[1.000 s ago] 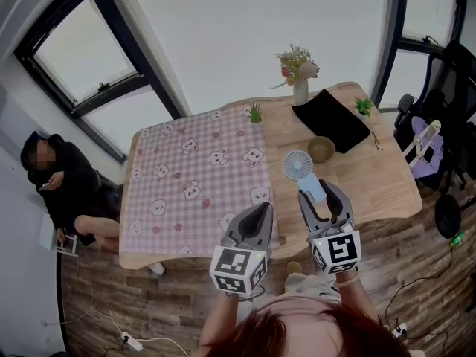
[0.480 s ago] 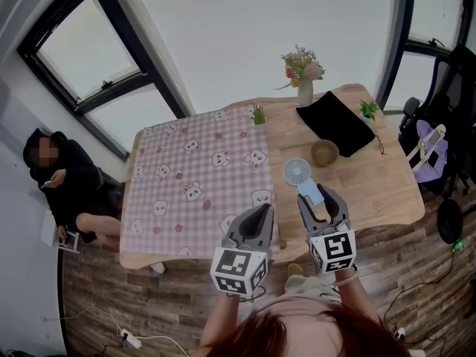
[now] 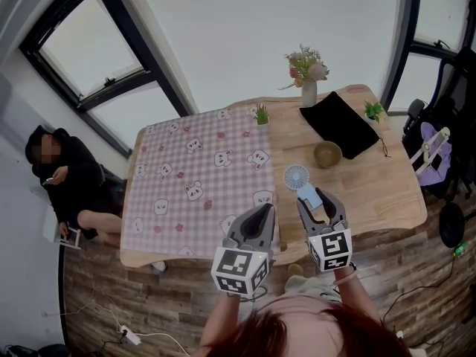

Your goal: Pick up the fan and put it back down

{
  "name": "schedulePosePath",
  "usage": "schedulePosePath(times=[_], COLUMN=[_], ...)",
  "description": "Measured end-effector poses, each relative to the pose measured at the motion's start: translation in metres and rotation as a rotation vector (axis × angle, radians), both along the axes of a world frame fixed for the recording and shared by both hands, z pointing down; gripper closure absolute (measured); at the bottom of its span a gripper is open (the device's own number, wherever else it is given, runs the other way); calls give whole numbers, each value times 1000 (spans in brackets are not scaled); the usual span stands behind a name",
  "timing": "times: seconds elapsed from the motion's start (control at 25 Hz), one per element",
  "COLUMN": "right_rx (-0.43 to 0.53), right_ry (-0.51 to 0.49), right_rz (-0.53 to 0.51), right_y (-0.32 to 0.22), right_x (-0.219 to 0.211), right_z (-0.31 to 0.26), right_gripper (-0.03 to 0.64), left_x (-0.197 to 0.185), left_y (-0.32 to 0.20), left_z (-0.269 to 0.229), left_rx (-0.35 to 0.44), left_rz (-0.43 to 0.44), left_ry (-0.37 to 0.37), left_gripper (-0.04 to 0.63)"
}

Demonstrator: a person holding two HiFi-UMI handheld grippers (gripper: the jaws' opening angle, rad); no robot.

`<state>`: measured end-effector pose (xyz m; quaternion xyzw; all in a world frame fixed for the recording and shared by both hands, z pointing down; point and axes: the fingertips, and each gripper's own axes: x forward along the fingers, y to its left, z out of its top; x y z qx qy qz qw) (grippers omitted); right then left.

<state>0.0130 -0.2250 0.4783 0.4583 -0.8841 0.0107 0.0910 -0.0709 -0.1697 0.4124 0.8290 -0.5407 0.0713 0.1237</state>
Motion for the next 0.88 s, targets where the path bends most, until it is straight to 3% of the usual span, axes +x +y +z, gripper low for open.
schedulePosePath(times=[0.88], right_rx=[-126], right_ry=[75], right_rz=[-27], right_y=[-7], right_x=[0], right_z=[66], right_gripper=[410], left_x=[7], left_y=[-10], left_z=[7], left_rx=[-21], left_rz=[5], left_ry=[-15], left_gripper=[581])
